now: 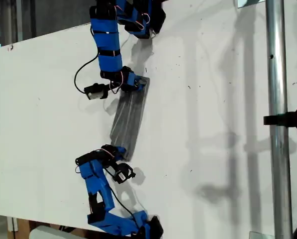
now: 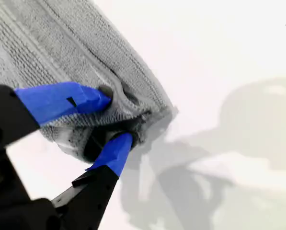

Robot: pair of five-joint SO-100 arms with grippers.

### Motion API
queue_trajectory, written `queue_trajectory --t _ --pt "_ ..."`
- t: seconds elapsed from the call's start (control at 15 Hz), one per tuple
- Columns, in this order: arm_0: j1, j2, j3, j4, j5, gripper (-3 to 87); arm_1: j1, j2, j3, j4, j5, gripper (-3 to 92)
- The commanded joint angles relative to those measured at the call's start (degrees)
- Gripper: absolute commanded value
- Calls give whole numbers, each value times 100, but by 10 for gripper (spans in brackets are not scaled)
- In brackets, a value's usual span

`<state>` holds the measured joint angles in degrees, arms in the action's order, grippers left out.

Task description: Grasp corners of a towel and fold twice.

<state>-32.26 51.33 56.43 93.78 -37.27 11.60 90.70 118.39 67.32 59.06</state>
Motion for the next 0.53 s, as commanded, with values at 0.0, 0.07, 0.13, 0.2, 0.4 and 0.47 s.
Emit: queue_trajectory --t 0.0,0.07,0.13,0.2,0.4,0.47 --pt "-114 650 -88 202 44 259 -237 431 -123 431 -9 245" --pt "-79 976 0 255 -79 274 -290 703 -185 817 35 340" --pt "-35 1450 185 272 -185 300 -343 1081 -246 1336 211 343" --pt "-9 2153 510 281 -325 319 -360 1617 -246 1872 413 342" --pt "-44 4614 1828 264 -431 357 -264 3428 -141 3349 1020 340" --pt "-70 5335 2285 272 -527 355 -176 4034 18 3744 1274 344"
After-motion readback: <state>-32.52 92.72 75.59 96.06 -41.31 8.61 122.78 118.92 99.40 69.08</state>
